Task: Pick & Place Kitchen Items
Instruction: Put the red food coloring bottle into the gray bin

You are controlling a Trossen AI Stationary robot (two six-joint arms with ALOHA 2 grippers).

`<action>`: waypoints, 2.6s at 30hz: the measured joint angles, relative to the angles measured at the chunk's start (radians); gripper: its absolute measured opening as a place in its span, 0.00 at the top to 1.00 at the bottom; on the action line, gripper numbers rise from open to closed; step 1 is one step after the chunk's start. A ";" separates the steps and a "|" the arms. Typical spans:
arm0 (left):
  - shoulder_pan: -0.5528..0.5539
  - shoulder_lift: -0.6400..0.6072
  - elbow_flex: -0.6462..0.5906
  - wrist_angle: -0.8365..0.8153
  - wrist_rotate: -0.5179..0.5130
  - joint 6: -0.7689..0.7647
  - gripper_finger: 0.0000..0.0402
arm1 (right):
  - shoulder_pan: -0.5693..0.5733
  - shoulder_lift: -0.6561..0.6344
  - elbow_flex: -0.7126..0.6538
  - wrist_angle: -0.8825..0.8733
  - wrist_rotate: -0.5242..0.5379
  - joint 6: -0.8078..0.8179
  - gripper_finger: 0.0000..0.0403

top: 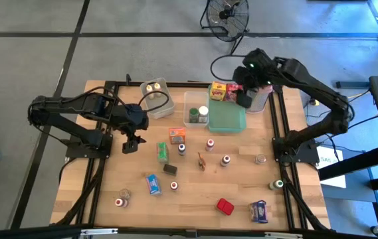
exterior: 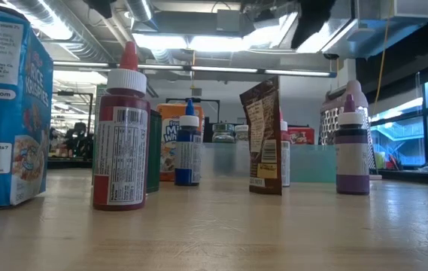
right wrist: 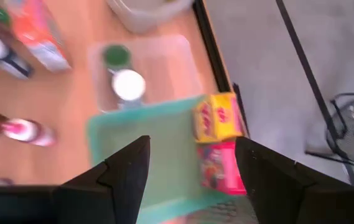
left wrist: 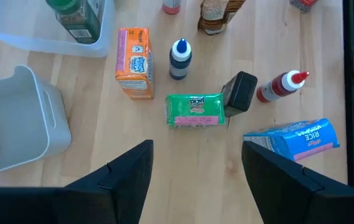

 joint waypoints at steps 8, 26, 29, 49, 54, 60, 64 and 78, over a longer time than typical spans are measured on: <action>0.000 0.000 0.000 0.000 0.000 0.037 0.40 | 0.164 -0.066 0.000 -0.010 -0.142 0.183 0.41; 0.000 0.000 0.000 0.005 0.002 0.119 0.40 | 0.618 -0.062 -0.002 -0.075 -0.177 0.752 0.41; -0.007 0.000 0.000 0.008 0.020 0.120 0.40 | 0.704 -0.054 -0.002 -0.074 -0.083 0.845 0.41; -0.595 0.000 0.000 0.019 0.126 -0.139 0.40 | 1.007 0.115 -0.002 0.037 0.169 1.042 0.41; -0.730 0.005 0.000 0.001 0.080 -0.240 0.40 | 1.006 0.139 -0.002 0.034 0.169 1.037 0.41; -0.850 0.054 0.000 -0.059 -0.017 -0.352 0.40 | 1.005 0.139 -0.002 0.033 0.185 1.032 0.41; -0.888 0.107 0.000 -0.043 -0.025 -0.433 0.40 | 1.005 0.139 -0.002 0.029 0.185 0.990 0.41; -0.957 0.243 0.000 -0.047 -0.002 -0.554 0.40 | 0.996 0.139 -0.002 0.019 0.127 0.891 0.41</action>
